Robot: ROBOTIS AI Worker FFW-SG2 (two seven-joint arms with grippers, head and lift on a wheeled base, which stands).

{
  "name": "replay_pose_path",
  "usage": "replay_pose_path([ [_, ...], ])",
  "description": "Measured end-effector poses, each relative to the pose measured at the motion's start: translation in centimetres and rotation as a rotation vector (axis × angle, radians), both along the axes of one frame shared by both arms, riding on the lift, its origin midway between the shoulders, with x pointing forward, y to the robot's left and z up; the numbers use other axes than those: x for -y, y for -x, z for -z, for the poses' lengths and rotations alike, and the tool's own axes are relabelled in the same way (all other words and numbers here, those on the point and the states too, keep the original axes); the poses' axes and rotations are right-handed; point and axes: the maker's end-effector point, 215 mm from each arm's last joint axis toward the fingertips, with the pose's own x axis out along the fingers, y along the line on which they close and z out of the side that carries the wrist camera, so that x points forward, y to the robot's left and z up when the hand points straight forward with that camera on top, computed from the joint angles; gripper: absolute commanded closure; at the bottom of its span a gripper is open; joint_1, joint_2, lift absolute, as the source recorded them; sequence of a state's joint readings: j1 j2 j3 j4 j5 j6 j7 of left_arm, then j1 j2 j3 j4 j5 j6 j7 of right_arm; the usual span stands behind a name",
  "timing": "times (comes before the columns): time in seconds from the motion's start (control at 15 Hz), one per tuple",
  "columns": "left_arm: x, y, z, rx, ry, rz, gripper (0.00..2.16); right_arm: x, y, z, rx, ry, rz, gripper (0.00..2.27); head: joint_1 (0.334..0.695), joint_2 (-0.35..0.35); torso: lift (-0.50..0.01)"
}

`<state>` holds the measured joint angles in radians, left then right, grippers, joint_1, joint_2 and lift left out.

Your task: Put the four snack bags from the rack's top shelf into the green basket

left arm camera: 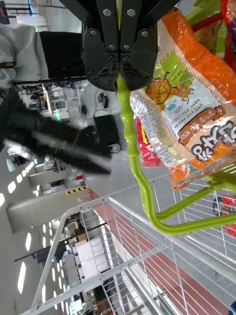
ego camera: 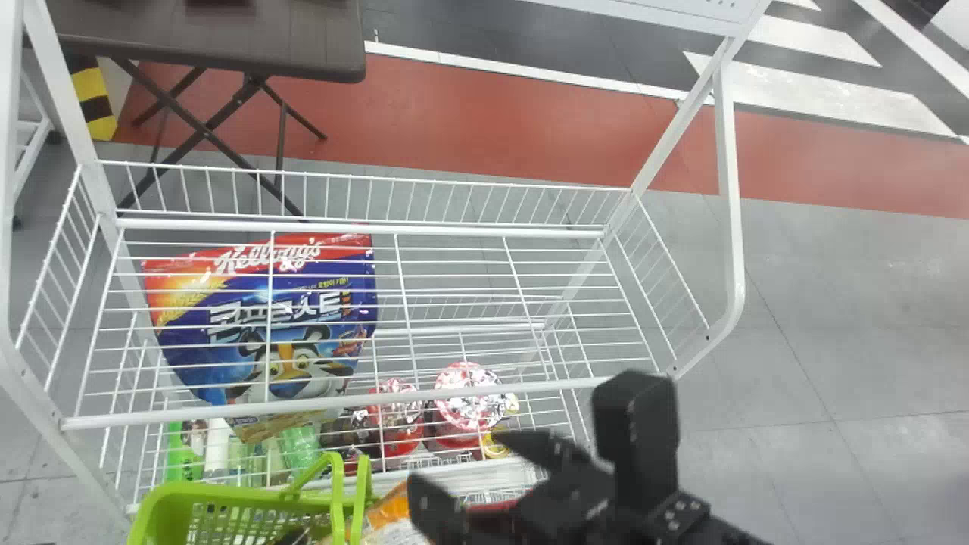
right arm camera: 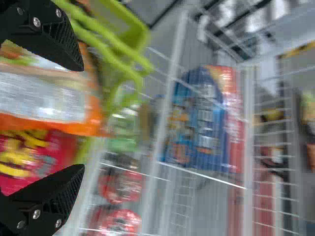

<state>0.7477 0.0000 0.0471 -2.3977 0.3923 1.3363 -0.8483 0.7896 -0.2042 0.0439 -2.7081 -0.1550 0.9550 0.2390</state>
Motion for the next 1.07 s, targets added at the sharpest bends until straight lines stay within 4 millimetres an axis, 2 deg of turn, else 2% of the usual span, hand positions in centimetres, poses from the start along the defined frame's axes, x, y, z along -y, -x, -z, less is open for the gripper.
replay_pose_path([
  [0.07, 0.0, 0.1, 0.0, 0.000, -0.001, 0.000, 2.15, -0.1, -2.1, -2.4, 0.120, -0.032, 0.016, 0.12, 0.695, -0.309, 0.000],
  [0.2, 0.0, 0.2, 0.1, -0.001, -0.002, -0.001, 2.15, 0.2, -5.0, -6.4, 0.321, -0.084, 0.057, 0.12, 0.695, -0.293, 0.000],
  [0.33, 0.0, 0.3, 0.2, -0.003, -0.002, -0.002, 2.15, 1.1, -6.5, -8.3, 0.456, -0.089, 0.130, 0.12, 0.695, -0.298, 0.000],
  [0.53, 0.1, 0.5, 0.2, -0.006, 0.005, -0.001, 2.15, 2.1, -7.1, -8.2, 0.513, -0.060, 0.227, 0.12, 0.695, -0.324, 0.000],
  [1.07, 0.1, 1.0, -0.1, -0.010, 0.014, 0.001, 2.15, 2.6, -6.6, -8.2, 0.518, -0.053, 0.234, 0.12, 0.695, -0.342, 0.000],
])
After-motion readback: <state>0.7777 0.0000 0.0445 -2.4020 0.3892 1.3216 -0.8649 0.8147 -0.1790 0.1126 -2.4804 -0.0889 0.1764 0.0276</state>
